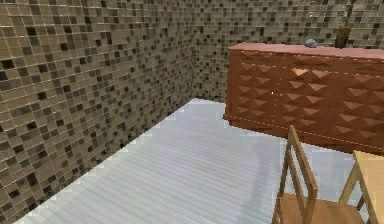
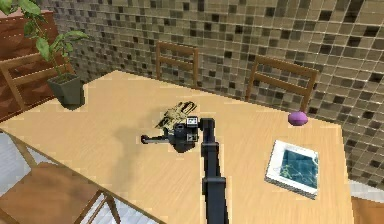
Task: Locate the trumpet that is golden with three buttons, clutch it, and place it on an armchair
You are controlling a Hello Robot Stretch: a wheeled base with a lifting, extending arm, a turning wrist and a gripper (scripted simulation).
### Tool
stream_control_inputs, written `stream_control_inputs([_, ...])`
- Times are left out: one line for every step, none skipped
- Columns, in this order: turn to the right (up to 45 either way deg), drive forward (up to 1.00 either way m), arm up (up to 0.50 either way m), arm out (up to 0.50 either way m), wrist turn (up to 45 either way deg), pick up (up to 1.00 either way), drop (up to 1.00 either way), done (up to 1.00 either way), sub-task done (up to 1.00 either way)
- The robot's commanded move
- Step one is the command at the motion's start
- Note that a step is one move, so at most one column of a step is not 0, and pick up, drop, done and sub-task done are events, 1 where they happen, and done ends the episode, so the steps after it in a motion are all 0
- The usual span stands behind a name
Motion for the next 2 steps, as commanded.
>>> stream_control_inputs([0.0, 0.00, 0.24, 0.00, 0.0, 0.00, 0.00, 0.00, 0.00])
stream_control_inputs([0.0, 0.00, 0.00, 0.00, -45.0, 0.00, 0.00, 0.00, 0.00])
